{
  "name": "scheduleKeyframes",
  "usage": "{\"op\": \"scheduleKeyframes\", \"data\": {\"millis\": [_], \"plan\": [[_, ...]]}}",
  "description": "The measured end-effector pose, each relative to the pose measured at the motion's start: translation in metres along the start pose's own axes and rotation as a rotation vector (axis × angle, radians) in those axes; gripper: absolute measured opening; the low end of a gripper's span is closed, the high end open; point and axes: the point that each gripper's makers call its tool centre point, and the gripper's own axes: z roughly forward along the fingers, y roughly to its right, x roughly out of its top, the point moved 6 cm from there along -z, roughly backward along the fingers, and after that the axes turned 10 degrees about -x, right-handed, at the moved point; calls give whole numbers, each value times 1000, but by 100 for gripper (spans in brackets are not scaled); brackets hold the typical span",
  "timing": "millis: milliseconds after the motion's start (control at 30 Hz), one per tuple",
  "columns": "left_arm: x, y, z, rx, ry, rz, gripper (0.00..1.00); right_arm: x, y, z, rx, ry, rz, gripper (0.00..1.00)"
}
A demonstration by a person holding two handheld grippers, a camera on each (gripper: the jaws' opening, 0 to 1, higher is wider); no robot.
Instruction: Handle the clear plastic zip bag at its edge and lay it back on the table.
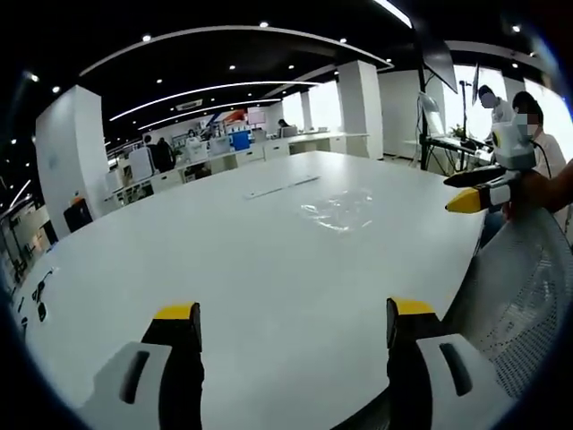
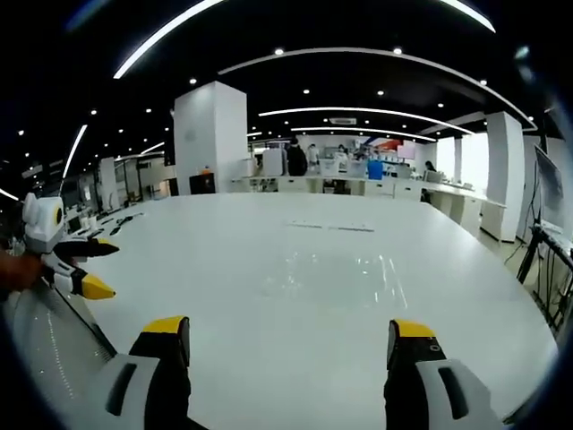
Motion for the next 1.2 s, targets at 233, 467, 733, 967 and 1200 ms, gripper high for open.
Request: {"op": "scheduleKeyframes", "data": {"millis": [233, 467, 733, 967, 1200], "plan": [[0, 0, 0, 0, 4, 0, 84, 4, -1, -1, 1, 24, 23, 94], [1, 0, 0, -1, 5, 0, 83, 5, -1, -2, -1, 22, 21, 94], [1, 0, 0, -4, 9, -3, 83, 5, 1, -1, -11, 24, 23, 94], [-1, -2, 0, 0, 6, -8, 82, 3, 1, 0, -7, 18, 20, 94], [-1, -2, 0, 4, 2, -10, 81, 3, 0, 0, -1, 15, 21, 93]]}}
